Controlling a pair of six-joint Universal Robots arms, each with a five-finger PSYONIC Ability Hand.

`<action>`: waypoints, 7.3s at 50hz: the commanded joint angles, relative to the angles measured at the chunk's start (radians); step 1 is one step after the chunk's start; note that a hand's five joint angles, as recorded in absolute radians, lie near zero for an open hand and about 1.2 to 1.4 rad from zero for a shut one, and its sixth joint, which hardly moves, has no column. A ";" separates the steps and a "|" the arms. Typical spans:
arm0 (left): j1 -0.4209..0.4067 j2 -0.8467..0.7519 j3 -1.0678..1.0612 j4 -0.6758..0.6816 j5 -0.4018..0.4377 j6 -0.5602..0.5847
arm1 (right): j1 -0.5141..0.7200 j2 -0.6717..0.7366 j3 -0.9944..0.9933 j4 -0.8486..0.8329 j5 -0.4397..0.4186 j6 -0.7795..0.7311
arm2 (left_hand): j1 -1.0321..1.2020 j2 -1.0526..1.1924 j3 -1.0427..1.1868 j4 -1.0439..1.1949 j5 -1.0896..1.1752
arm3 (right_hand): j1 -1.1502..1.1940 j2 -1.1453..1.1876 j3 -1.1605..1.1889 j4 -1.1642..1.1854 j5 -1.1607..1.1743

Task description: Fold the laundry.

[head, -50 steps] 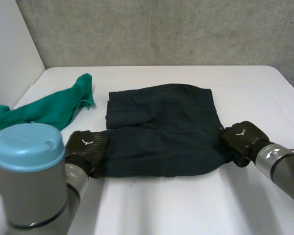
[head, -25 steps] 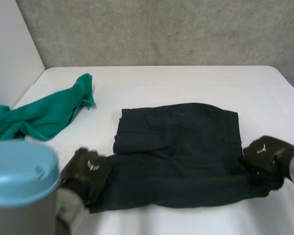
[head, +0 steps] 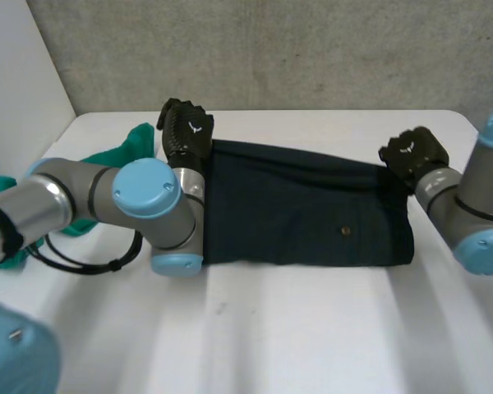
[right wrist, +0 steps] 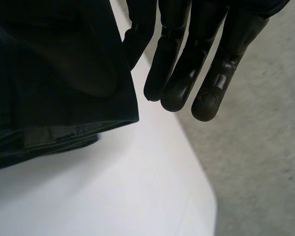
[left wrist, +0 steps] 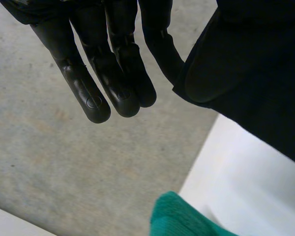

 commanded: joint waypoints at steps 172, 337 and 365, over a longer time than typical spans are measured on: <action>-0.187 -0.138 0.356 -1.022 0.046 -0.706 | -0.016 0.161 -0.231 0.545 -0.384 0.441 | -0.929 -0.994 -0.992 -1.001 -0.963 | -0.761 -0.988 -1.007 -1.012 -0.996; -0.019 0.650 -0.375 -0.778 0.268 -0.769 | -0.449 0.641 -0.958 0.261 -0.176 0.390 | -0.953 -1.019 -1.017 -1.025 -0.987 | 0.460 0.234 0.215 0.209 0.225; -0.032 0.646 -0.375 -0.781 0.268 -0.769 | -0.516 0.682 -0.967 0.252 -0.409 0.358 | -0.953 -1.019 -1.017 -1.025 -0.987 | -0.761 -0.988 -1.007 -1.012 -0.996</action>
